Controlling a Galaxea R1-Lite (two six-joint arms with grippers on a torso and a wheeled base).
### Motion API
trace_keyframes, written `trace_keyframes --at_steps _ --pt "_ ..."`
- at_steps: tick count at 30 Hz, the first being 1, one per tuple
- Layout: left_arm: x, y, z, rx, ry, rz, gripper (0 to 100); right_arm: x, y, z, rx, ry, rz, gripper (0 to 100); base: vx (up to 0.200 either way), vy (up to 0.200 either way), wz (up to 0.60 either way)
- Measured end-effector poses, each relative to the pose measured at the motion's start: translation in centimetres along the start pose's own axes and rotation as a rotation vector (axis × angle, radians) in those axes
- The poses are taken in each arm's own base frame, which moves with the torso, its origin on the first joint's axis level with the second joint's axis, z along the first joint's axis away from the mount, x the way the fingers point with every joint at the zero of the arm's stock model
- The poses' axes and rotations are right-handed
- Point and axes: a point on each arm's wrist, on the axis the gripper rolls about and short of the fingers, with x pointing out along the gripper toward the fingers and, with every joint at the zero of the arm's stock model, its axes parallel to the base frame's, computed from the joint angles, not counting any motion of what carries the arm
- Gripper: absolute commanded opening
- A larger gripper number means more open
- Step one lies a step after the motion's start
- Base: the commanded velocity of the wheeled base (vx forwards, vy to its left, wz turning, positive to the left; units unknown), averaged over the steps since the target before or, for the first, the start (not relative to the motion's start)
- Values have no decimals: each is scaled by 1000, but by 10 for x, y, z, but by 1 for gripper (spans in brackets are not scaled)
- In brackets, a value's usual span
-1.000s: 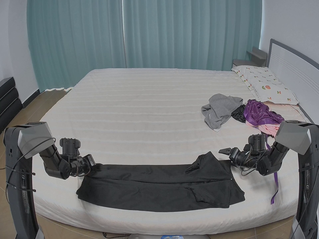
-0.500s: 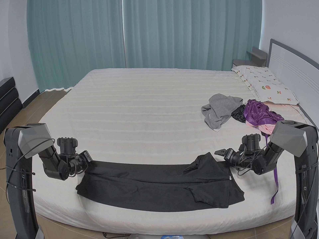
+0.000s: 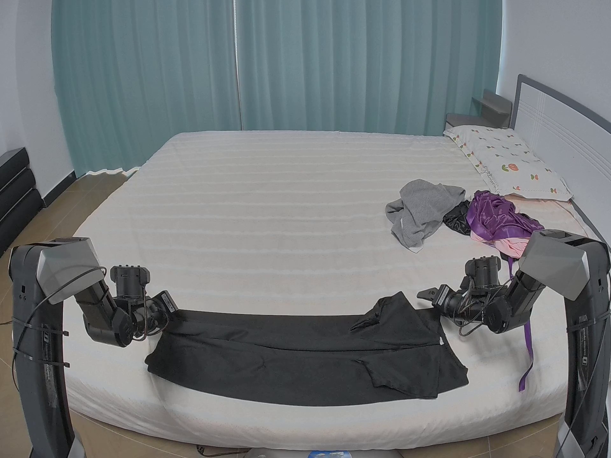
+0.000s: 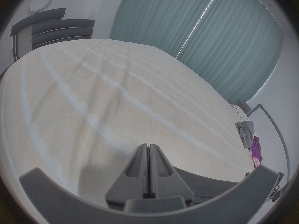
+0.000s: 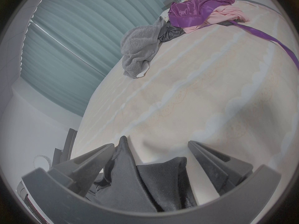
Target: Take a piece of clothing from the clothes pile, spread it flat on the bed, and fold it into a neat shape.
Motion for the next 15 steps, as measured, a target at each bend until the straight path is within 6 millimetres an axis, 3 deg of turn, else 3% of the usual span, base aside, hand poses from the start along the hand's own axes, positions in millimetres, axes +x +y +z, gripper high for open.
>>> trace_keyframes --at_steps 6,15 --pt "0 0 0 -11 1 0 0 5 2 0 3 23 -14 0 0 0 0" --pt "0 -1 0 -27 0 -1 0 5 -1 26 72 -85 -21 0 0 0 0"
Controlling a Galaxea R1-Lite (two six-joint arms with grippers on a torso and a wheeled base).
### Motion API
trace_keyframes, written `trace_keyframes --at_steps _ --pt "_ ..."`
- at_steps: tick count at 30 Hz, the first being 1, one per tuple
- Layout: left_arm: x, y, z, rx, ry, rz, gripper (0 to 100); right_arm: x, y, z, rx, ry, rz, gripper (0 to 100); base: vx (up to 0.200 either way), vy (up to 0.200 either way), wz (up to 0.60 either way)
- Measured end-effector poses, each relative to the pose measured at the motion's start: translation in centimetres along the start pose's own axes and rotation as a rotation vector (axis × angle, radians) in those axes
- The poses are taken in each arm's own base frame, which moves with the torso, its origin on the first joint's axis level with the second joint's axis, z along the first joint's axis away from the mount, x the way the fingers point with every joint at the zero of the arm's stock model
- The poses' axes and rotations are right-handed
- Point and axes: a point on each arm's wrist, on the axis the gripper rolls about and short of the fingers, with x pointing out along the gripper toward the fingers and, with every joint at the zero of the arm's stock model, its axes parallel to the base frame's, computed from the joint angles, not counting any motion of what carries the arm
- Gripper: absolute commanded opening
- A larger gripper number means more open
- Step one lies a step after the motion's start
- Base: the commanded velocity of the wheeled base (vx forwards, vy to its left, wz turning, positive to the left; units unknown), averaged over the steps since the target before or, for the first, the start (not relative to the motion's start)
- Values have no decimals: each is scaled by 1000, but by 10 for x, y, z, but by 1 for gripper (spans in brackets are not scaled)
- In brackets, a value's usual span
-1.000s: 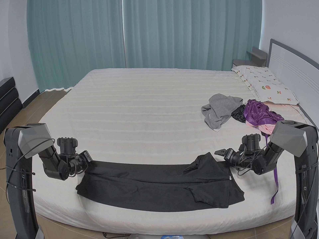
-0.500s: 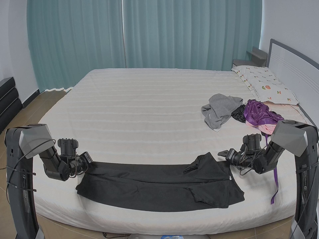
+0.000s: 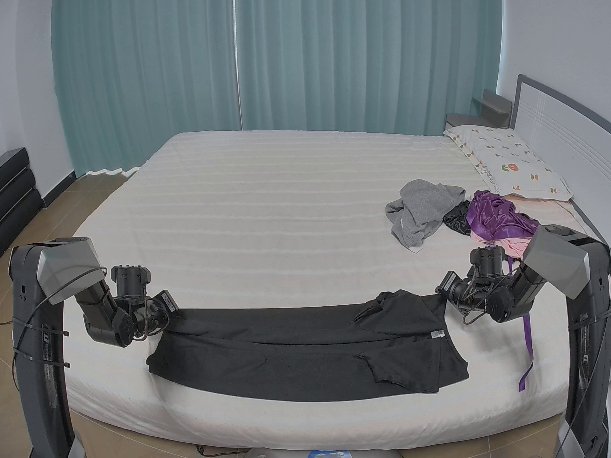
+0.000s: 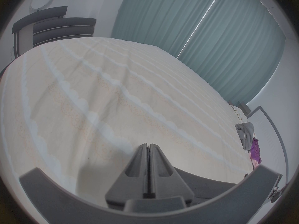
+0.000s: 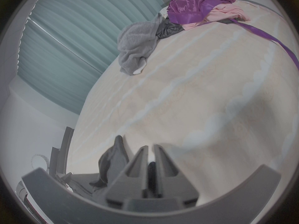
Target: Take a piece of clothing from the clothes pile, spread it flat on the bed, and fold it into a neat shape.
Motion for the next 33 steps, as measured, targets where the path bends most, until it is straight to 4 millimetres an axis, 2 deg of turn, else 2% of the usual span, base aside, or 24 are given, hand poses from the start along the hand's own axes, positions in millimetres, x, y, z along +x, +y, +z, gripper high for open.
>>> trace_keyframes --at_steps 5,6,14,20,25,29,33 --pt "0 0 0 0 -1 0 0 1 -2 2 2 -6 -3 0 0 0 0" --pt "0 0 0 0 -1 0 100 1 -2 1 1 -4 -3 100 0 0 0" --pt "0 0 0 -4 0 1 100 0 0 1 2 -22 21 100 0 0 0" --pt "0 -1 2 -71 -5 -5 100 -14 8 4 -8 -60 75 100 0 0 0" --pt "-1 0 11 -195 -25 -17 100 -35 42 -6 -50 -19 136 100 0 0 0" --pt "-2 3 22 -270 -47 -29 100 -45 69 -31 -84 104 119 100 0 0 0" --pt "-4 6 33 -342 -74 -42 100 -46 100 -55 -120 196 121 100 0 0 0"
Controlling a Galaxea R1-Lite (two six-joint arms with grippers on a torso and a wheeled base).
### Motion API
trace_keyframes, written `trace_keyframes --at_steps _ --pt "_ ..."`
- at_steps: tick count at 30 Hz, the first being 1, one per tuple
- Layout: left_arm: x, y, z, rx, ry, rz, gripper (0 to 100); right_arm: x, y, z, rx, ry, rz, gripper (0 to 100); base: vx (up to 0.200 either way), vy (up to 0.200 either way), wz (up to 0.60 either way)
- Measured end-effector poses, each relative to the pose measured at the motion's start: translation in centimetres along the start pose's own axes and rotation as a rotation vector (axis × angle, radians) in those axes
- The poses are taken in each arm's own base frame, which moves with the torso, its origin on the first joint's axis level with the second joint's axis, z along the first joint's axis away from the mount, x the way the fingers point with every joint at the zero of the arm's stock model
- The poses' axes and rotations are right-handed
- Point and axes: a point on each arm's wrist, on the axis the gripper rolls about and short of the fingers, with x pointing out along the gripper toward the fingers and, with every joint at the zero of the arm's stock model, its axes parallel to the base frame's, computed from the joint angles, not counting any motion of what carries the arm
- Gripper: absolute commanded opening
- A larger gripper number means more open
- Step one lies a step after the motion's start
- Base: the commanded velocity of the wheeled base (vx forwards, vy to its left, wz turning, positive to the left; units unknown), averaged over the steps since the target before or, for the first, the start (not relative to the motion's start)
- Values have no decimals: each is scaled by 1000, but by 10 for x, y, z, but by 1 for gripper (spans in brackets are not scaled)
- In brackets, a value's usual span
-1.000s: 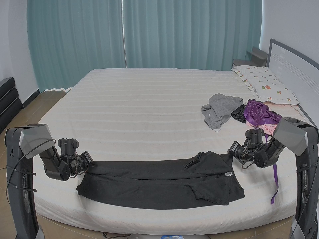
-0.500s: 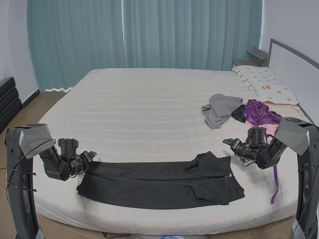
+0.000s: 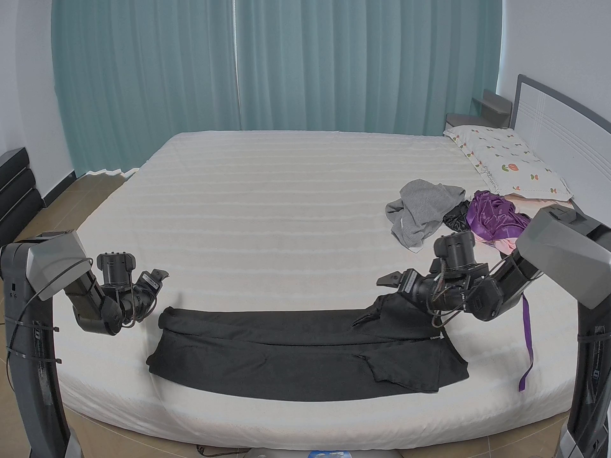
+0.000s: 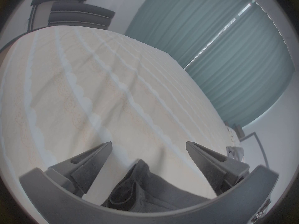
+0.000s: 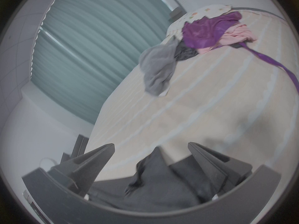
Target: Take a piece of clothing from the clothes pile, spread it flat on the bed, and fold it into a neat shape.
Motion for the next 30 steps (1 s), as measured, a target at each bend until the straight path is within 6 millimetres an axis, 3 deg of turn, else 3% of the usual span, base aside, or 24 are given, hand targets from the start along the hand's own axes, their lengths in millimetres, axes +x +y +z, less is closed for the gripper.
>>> trace_keyframes --at_steps 4,11,21,30 --pt "0 0 7 -23 -18 -7 100 13 21 -16 -33 42 3 100 0 0 0" --pt "-1 0 11 -30 -28 -13 100 38 28 -36 -59 99 -44 100 0 0 0" --pt "-1 0 11 -29 -29 -14 100 55 25 -38 -52 126 -79 100 0 0 0" --pt "-1 0 11 -27 -28 -12 100 68 46 -26 9 72 -7 100 0 0 0"
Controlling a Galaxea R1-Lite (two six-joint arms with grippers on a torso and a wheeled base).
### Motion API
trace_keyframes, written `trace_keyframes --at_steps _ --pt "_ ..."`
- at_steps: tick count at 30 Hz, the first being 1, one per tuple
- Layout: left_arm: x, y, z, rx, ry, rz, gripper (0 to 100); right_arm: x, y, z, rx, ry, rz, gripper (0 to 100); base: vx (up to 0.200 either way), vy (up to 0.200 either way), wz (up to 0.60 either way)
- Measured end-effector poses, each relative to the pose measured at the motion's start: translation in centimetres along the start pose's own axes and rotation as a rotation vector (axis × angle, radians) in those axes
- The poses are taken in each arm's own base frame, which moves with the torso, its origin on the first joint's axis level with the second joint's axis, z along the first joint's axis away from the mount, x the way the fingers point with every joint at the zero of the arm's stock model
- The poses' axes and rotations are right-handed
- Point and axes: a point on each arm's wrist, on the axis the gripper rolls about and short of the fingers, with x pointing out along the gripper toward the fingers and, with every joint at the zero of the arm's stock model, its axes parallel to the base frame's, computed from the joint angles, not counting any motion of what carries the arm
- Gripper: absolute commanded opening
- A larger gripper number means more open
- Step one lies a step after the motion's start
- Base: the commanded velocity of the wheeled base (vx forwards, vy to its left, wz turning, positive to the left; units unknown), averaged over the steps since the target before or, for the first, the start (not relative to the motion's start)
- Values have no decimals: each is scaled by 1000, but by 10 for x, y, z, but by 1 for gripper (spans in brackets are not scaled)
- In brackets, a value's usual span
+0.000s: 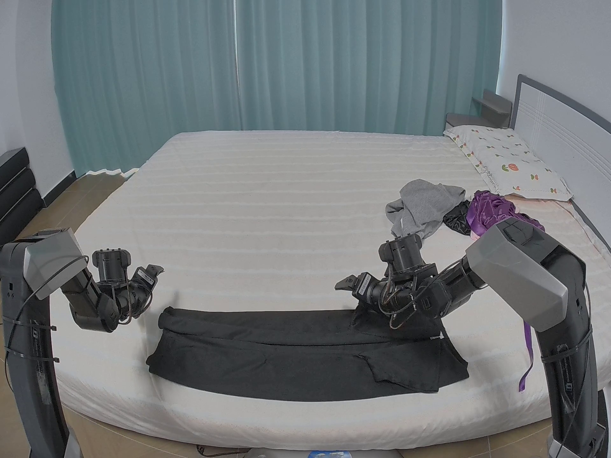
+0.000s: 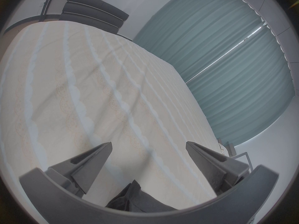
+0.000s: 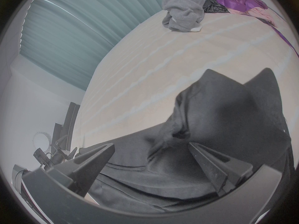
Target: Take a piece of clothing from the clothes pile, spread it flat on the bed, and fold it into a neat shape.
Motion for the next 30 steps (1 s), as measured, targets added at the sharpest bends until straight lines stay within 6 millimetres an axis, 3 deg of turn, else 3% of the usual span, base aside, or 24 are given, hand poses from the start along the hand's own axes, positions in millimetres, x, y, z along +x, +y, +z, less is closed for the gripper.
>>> trace_keyframes --at_steps 10,16,22,30 --pt "0 0 0 3 0 1 100 15 10 5 53 -61 47 100 0 0 0" --pt "0 0 0 2 1 1 100 1 5 17 63 -96 45 100 0 0 0" --pt "0 0 0 3 1 2 100 -27 -21 31 0 -100 42 100 0 0 0" --pt "0 0 -1 4 3 2 100 -56 -80 41 -220 -124 14 100 0 0 0"
